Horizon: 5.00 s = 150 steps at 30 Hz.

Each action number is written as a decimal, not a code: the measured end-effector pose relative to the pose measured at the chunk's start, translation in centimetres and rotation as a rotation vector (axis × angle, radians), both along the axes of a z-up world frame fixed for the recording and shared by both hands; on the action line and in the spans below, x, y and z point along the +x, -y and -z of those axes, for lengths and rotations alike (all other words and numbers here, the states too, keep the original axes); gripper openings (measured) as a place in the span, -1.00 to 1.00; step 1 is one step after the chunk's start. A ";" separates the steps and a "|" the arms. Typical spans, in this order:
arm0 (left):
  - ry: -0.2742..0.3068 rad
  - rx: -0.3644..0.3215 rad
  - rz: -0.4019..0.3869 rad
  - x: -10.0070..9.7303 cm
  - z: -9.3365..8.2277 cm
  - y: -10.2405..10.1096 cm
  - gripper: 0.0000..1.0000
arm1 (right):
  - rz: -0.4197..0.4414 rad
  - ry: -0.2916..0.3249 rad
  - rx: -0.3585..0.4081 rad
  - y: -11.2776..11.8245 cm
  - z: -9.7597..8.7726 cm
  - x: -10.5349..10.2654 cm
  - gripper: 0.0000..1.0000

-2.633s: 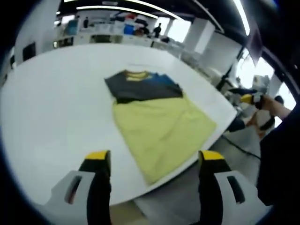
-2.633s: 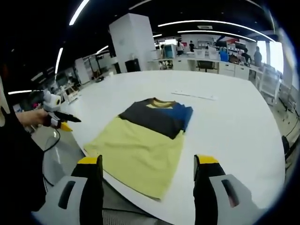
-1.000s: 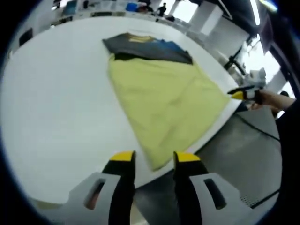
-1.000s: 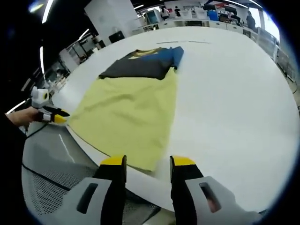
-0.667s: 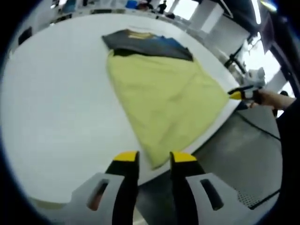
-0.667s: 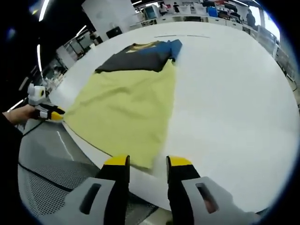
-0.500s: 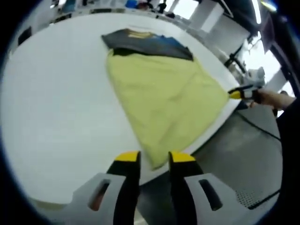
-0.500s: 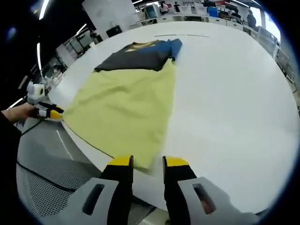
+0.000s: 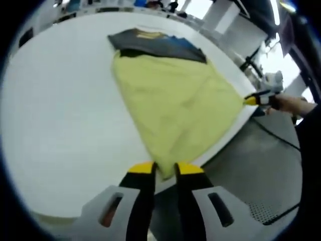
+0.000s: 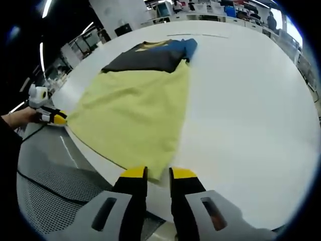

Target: Fold the garment on the visible template until the final outline fits inside the template.

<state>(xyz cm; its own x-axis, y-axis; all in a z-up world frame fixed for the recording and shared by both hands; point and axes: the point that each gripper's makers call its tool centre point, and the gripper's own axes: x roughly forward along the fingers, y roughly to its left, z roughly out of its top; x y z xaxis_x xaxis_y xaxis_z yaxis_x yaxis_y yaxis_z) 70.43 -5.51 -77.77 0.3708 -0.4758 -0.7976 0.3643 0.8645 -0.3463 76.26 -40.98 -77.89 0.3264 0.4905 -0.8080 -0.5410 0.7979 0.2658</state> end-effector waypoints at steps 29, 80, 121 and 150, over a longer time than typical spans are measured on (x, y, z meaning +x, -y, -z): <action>-0.038 0.024 -0.045 0.1 0.1 -0.7 -1.00 | -0.029 0.041 0.006 -0.3 -0.7 -0.3 -0.94; -0.022 -0.058 -0.112 -4.0 -9.2 -1.4 -1.00 | -0.144 0.125 0.200 -2.0 -11.0 -5.6 -0.95; 0.187 -0.048 0.005 9.1 -17.3 -1.8 -1.00 | -0.170 0.314 0.257 -2.1 -18.0 4.8 -0.95; 0.079 -0.060 -0.104 21.0 -10.1 -3.6 -1.00 | -0.103 0.261 0.185 -3.7 -12.8 18.3 -0.95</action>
<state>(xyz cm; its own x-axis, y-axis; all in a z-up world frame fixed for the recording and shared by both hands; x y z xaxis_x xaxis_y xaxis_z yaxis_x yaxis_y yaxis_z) 91.46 -1.89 -67.64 0.4812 -0.4773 -0.7353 0.3018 0.8777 -0.3722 94.53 -37.33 -65.12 0.4515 0.6624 -0.5979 -0.6856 0.6864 0.2427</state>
